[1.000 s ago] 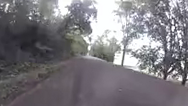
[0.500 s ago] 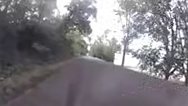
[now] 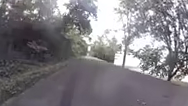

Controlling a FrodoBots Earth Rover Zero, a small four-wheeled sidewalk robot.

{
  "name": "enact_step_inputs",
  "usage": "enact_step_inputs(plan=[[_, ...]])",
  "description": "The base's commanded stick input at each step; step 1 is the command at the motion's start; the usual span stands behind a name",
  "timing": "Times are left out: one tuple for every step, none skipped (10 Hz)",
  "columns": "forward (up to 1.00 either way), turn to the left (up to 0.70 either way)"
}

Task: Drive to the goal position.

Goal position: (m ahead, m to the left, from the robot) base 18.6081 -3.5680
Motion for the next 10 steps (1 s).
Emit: enact_step_inputs(plan=[[0.7, 0.0], [0.7, 0.0], [0.7, 0.0], [0.7, 0.0], [0.7, 0.0], [0.7, 0.0], [0.7, 0.0], [0.7, 0.01], [0.7, 0.02], [0.7, 0.08]])
